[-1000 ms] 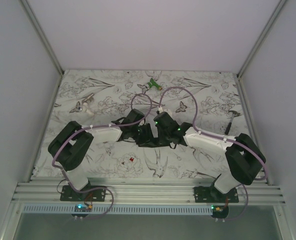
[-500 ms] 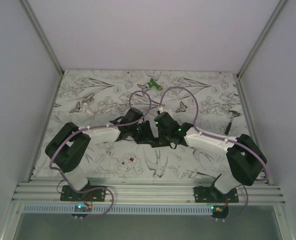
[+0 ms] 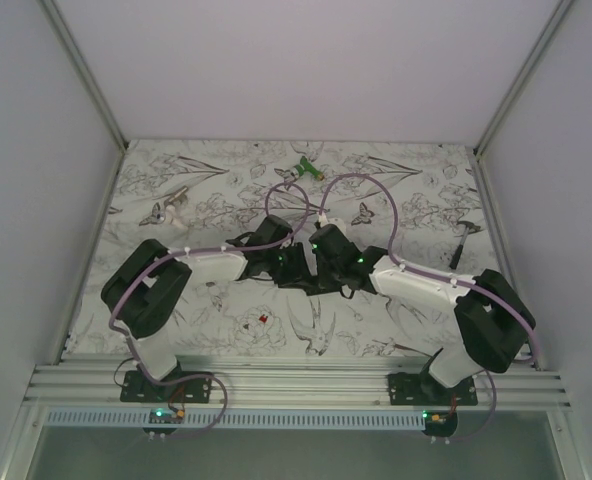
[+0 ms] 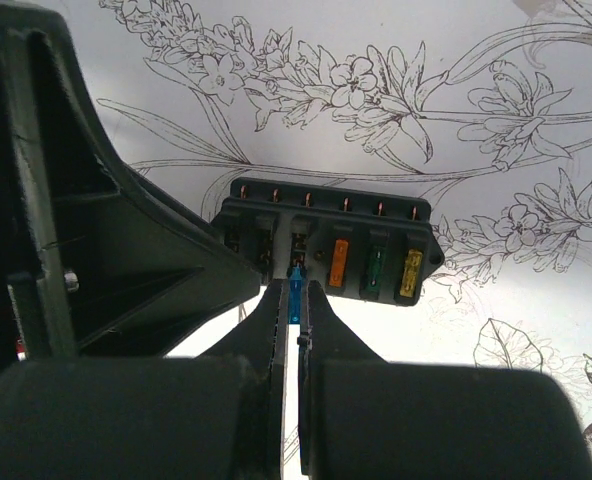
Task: Snap on the fuse box
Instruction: Install the fuse at the fuse box base.
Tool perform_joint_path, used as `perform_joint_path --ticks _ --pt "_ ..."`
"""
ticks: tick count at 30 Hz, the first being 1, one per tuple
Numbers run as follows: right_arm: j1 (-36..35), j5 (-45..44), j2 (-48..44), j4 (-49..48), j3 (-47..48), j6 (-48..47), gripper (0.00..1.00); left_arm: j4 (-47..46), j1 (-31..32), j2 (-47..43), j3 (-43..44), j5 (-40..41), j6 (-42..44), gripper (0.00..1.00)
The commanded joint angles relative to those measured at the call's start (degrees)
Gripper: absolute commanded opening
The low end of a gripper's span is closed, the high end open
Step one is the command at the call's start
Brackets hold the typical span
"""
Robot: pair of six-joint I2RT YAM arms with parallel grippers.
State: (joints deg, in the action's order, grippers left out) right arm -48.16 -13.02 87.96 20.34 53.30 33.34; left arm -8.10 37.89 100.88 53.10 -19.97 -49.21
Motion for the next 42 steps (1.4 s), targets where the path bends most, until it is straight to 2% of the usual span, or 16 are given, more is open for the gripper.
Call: perform_joint_path --ticks 1,17,42 --pt "0.32 -1.05 -1.45 -1.57 -0.25 -0.78 0.0 -1.4 0.74 1.34 1.04 -3.06 0.52 0.38" --pt "0.52 -2.09 0.45 -2.67 -1.0 -0.26 0.0 -1.84 -0.63 -4.19 -3.4 0.52 -0.97 0.43" --pt "0.48 -2.01 3.92 -4.0 -1.18 0.67 0.0 -1.83 -1.94 -3.41 -3.71 -0.02 -2.03 0.46"
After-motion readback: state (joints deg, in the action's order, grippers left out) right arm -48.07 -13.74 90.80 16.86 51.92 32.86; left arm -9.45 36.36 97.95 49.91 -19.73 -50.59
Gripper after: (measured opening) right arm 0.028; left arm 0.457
